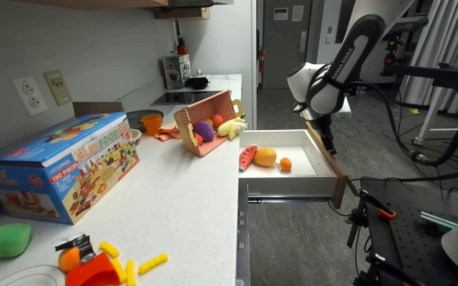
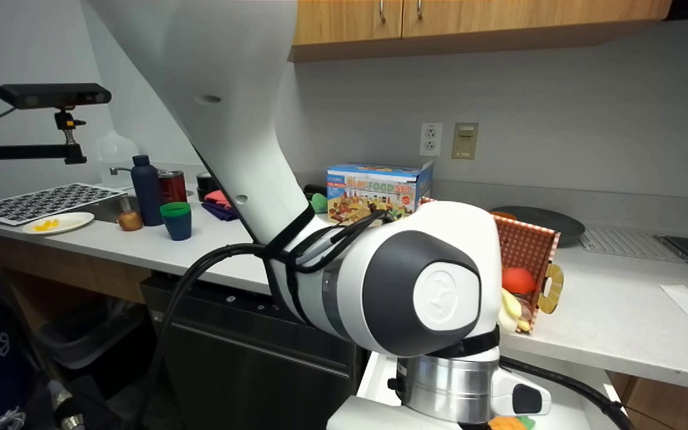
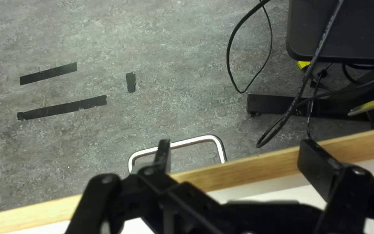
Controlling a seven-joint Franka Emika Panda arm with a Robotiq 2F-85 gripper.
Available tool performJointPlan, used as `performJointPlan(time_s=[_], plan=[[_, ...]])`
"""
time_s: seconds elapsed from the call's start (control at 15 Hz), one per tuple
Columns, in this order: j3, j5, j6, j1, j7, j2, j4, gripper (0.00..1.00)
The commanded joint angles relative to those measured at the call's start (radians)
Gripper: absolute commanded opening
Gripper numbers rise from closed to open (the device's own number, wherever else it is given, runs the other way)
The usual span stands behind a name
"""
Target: Open the drawer and put some of the plush toys from the basket in the drawer and close it
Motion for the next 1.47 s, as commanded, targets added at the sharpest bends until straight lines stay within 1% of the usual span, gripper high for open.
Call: performJointPlan(time_s=[0.0,0.2,0.33,0.47,0.53,1.0,1.13,1.4], plan=[[0.048,0.021,-0.005,-0.040,-0.001,-0.037,-0.008,1.00],[0.054,0.007,0.015,-0.045,0.012,-0.042,-0.009,1.00],[0.048,-0.020,0.021,-0.040,0.024,-0.043,-0.008,1.00],[0.038,-0.061,0.054,-0.035,0.043,-0.043,-0.011,1.00],[0.053,-0.027,0.017,-0.040,0.024,-0.026,0.003,1.00],[0.052,-0.033,0.034,-0.039,0.030,-0.026,0.003,1.00],[0.041,-0.047,0.010,-0.043,0.021,-0.027,-0.002,1.00],[0.041,-0.024,-0.048,-0.081,-0.026,0.021,0.023,1.00]])
